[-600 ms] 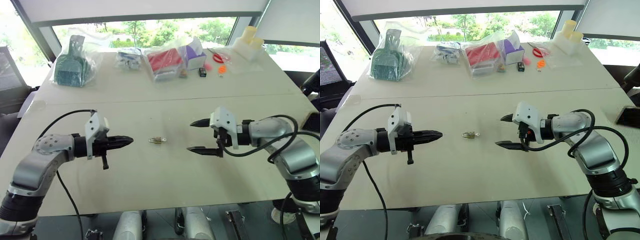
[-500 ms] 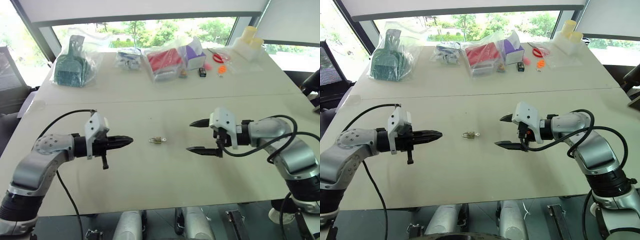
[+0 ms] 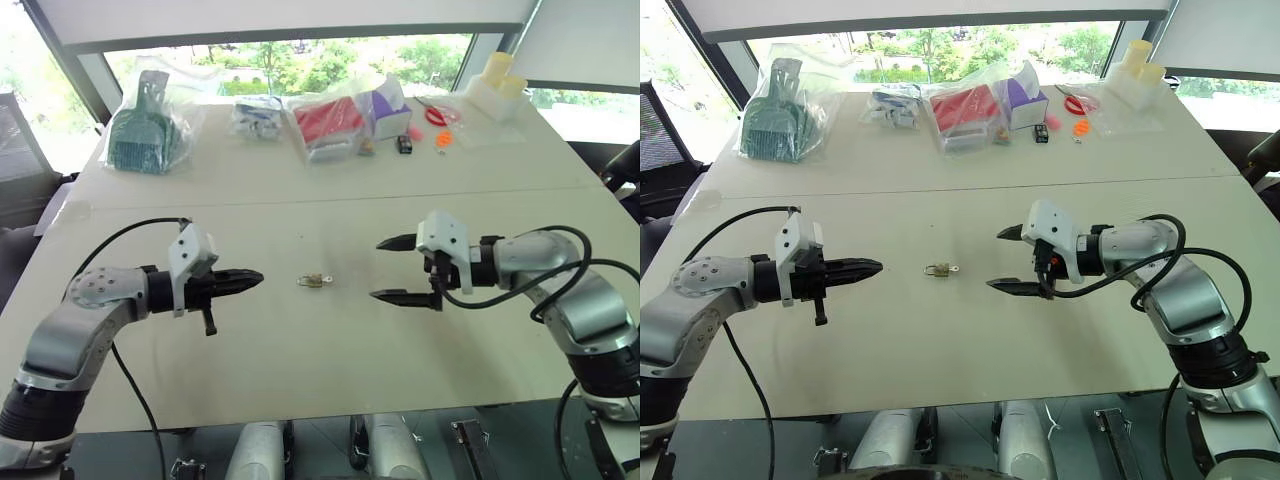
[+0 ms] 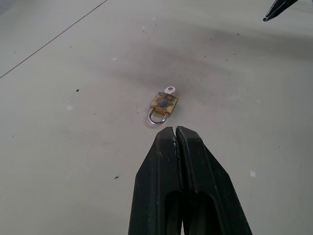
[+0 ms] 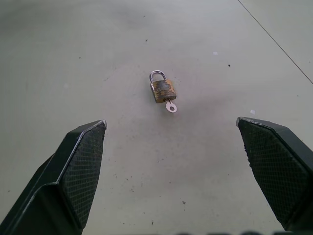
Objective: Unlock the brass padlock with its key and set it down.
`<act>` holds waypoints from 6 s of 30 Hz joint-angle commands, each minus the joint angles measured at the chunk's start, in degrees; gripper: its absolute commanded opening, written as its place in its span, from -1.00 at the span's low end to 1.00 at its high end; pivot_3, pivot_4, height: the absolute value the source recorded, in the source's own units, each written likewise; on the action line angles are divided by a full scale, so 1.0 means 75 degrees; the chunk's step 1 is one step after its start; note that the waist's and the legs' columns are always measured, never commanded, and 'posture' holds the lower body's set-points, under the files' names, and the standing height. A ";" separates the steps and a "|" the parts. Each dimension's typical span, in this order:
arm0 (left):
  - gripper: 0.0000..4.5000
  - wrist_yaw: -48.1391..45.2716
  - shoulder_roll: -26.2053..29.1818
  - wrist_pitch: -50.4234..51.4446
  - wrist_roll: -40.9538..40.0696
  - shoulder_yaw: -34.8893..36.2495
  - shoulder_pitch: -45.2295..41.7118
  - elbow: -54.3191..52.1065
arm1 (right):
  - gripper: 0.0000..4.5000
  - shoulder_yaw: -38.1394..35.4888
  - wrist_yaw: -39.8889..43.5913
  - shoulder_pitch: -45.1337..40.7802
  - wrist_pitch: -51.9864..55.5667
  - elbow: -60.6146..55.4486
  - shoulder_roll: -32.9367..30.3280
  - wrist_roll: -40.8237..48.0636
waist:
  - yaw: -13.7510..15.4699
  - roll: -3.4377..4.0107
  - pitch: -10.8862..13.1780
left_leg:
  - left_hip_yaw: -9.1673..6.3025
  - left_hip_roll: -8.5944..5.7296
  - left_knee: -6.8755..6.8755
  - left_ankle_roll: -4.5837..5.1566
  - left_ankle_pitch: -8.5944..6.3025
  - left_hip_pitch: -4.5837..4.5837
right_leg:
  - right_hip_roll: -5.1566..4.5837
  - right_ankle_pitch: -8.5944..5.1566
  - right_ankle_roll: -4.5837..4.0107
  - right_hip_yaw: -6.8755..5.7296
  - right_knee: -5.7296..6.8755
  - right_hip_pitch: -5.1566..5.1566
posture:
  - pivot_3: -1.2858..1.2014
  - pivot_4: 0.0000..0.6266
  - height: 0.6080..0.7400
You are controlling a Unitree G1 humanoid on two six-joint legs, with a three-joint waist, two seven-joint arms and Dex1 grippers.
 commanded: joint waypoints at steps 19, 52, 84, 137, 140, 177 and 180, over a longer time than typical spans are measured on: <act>0.16 -0.0195 -0.0727 -0.1457 0.1212 -0.1089 -0.1067 0.1547 | 1.00 -0.0023 -0.0354 -0.0014 0.0043 -0.0408 0.0022 0.0086 | 0.0006 -0.0002 -0.0001 | 0.0007 -0.0008 0.0009 0.0000 0.0001 0.0000 | 0.0001 0.0002 0.0002 -0.0001 0.0004 0.0007 | 0.03 -0.52 1.00; -0.67 -0.1855 -0.3158 -0.5894 0.3518 -0.2481 -0.4105 0.8313 | 1.00 -0.0546 -0.1275 0.0941 0.0739 -0.1665 -0.0268 0.0187 | 0.0017 -0.0014 -0.0007 | -0.0001 -0.0008 0.0022 0.0004 0.0002 0.0006 | 0.0001 0.0019 0.0022 -0.0004 0.0012 0.0018 | 0.03 -0.52 1.00; -0.67 -0.2662 -0.2109 -0.3294 0.2219 -0.1797 -0.4292 0.4900 | 1.00 0.1705 -0.2419 -0.1021 -0.3476 0.1103 0.1995 -0.3682 | -0.0015 -0.0017 -0.0004 | 0.0014 -0.0009 0.0018 0.0001 0.0004 -0.0001 | 0.0015 0.0020 0.0032 -0.0003 0.0023 0.0007 | 0.03 -0.52 1.00; -0.67 -0.2798 -0.1682 -0.2217 0.1725 -0.1637 -0.4432 0.3695 | 0.96 0.1814 -0.3136 -0.1683 -0.8049 0.2651 0.1934 -0.4911 | -0.0049 -0.0015 -0.0003 | 0.0015 -0.0009 0.0018 -0.0019 0.0017 0.0004 | 0.0018 0.0019 0.0039 -0.0002 0.0034 0.0008 | 0.03 -0.52 1.00; -0.67 -0.2803 -0.1669 -0.2193 0.1737 -0.1635 -0.4436 0.3704 | 0.96 0.1822 -0.3187 -0.1740 -0.8218 0.2740 0.1935 -0.4991 | -0.0040 -0.0015 -0.0003 | 0.0015 -0.0009 0.0018 -0.0019 0.0017 0.0004 | 0.0018 0.0019 0.0039 -0.0002 0.0034 0.0008 | 0.03 -0.52 1.00; 0.99 -0.1903 -0.1077 -0.0812 0.0815 -0.0595 -0.4252 0.2770 | -1.00 0.1770 -0.3300 -0.1748 -0.8666 0.3163 0.2172 -0.5273 | -0.0068 -0.0014 -0.0002 | 0.0013 -0.0007 0.0018 -0.0024 0.0019 0.0005 | 0.0019 0.0019 0.0038 0.0001 0.0035 0.0008 | 0.03 -0.52 1.00; 0.75 -0.1872 -0.0951 -0.0693 0.0684 -0.0513 -0.4136 0.2605 | -1.00 0.1776 -0.3300 -0.1754 -0.8667 0.3194 0.2187 -0.5263 | -0.0064 -0.0014 -0.0002 | 0.0013 -0.0007 0.0018 -0.0024 0.0020 0.0005 | 0.0018 0.0019 0.0038 0.0000 0.0035 0.0008 | 0.03 -0.52 1.00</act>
